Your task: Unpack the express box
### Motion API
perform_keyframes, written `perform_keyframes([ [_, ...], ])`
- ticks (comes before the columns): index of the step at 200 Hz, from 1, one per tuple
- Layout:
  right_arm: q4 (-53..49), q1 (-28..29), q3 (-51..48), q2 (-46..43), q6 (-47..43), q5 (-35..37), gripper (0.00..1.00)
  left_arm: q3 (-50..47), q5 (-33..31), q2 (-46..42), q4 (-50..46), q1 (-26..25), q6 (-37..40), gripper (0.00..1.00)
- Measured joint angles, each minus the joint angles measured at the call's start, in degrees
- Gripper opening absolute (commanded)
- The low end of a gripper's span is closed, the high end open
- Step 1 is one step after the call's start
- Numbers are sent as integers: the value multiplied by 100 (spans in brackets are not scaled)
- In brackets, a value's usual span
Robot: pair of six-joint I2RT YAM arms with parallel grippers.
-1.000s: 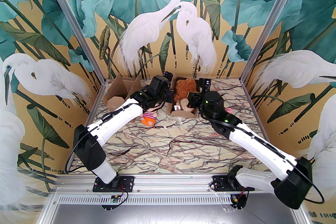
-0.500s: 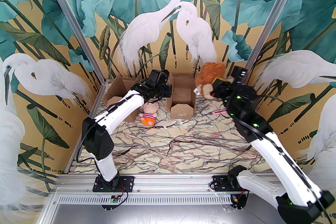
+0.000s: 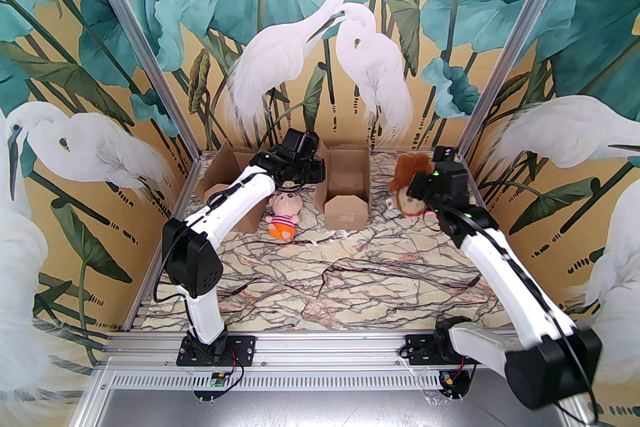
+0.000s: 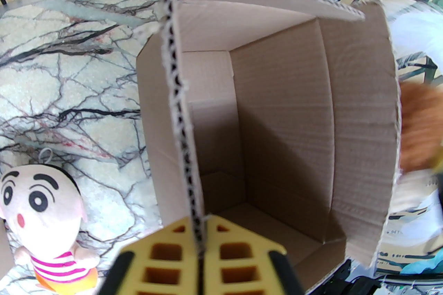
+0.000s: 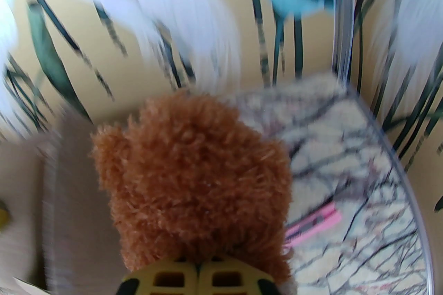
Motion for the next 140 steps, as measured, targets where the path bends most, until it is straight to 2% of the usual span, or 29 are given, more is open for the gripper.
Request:
perform_keyframes([
  [31, 33, -11, -15, 1021, 7, -365, 0, 2, 55, 107, -42, 44, -37, 25],
  [43, 94, -35, -17, 1357, 7, -511, 2, 7, 96, 142, -42, 59, -61, 33],
  [52, 144, -66, -17, 1628, 28, -595, 12, 26, 127, 175, -44, 70, -35, 43],
  [63, 162, -105, 9, 1917, 9, -693, 18, 39, 146, 188, -37, 70, -85, 48],
  [71, 157, -114, 59, 2142, 37, -737, 27, 42, 149, 188, -37, 70, -63, 53],
  [86, 164, -140, 157, 2400, 48, -804, 64, 50, 142, 186, -7, 70, 17, 67],
  [98, 175, -146, 166, 2415, 31, -822, 85, 17, 116, 166, 92, 70, 72, 73],
  [108, 179, -144, 168, 2354, 26, -815, 99, -173, 74, 46, 326, 72, 120, 79],
  [122, 175, -144, 168, 2186, 2, -741, 99, -645, -15, -308, 680, 72, 203, 85],
  [125, 166, -144, 168, 2135, -9, -723, 99, -763, -39, -409, 745, 72, 227, 93],
  [130, 170, -138, 166, 2026, -22, -684, 99, -968, -92, -579, 887, 72, 247, 98],
  [140, 162, -138, 155, 1762, -63, -603, 99, -1447, -221, -1038, 1172, 70, 345, 100],
])
